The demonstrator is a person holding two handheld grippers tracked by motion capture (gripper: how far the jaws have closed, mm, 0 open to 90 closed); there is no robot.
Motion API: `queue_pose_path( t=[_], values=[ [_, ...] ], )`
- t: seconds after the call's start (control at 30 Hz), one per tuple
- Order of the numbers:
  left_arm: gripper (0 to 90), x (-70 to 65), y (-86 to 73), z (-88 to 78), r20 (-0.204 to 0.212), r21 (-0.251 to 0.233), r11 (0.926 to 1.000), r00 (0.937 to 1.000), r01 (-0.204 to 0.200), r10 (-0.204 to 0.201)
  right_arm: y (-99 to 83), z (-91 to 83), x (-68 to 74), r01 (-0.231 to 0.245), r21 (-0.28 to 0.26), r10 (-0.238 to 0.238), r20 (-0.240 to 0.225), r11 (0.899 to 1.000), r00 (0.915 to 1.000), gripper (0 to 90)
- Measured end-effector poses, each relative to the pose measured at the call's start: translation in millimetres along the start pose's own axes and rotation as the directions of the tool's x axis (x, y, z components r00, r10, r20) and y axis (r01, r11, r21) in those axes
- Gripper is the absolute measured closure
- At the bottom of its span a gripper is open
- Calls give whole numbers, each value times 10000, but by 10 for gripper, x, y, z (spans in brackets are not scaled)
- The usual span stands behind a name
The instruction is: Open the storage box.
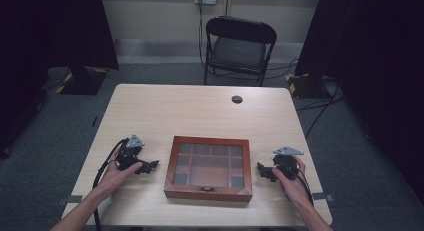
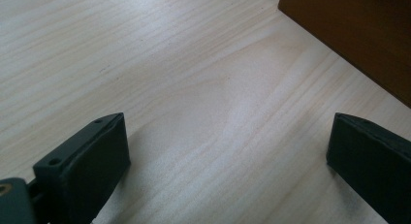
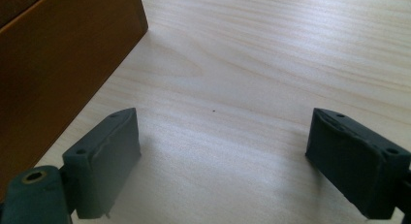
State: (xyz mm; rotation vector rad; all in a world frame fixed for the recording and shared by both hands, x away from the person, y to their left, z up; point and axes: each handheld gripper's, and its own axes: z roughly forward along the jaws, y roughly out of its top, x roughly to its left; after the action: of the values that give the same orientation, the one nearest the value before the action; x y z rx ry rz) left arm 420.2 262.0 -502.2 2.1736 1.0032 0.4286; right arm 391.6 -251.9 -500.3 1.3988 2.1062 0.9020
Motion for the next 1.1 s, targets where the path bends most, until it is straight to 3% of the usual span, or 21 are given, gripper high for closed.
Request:
queue_pose_path(
  t=[0.13,0.2,0.27,0.37,0.47,0.67,0.93,1.03,1.1],
  values=[
    [26,2,20,-14,-132,181,9998,9999,64,-61,1,1,0,5,-7,-5,2,10000,10000,110],
    [76,-7,25,-21,-157,66,9996,9995,279,-278,1,1,-1,7,-5,-7,-1,10000,10000,109],
    [182,3,35,-49,-204,23,9998,9996,220,-220,1,1,-2,18,-2,-18,-10,10000,10000,109],
    [189,3,41,-54,-69,57,9995,9995,303,-302,2,3,-5,44,-11,-44,-38,10000,10000,107],
    [204,5,72,-72,267,181,9991,9989,380,-385,5,5,-11,63,15,-63,-47,10000,10000,101],
    [210,-27,168,-172,921,-288,9960,9924,844,-814,10,11,-21,100,46,-100,-145,9999,9998,98],
    [221,-188,325,-333,1516,-942,9940,9876,550,-403,9,12,-22,130,21,-130,-140,9999,9998,98],
    [229,-240,353,-344,1533,-931,9953,9881,279,-133,9,12,-22,130,19,-129,-145,9999,9998,98],
    [237,-282,371,-341,1717,-937,9953,9851,238,-73,9,12,-21,122,21,-121,-138,9999,9998,98]
  ],
)
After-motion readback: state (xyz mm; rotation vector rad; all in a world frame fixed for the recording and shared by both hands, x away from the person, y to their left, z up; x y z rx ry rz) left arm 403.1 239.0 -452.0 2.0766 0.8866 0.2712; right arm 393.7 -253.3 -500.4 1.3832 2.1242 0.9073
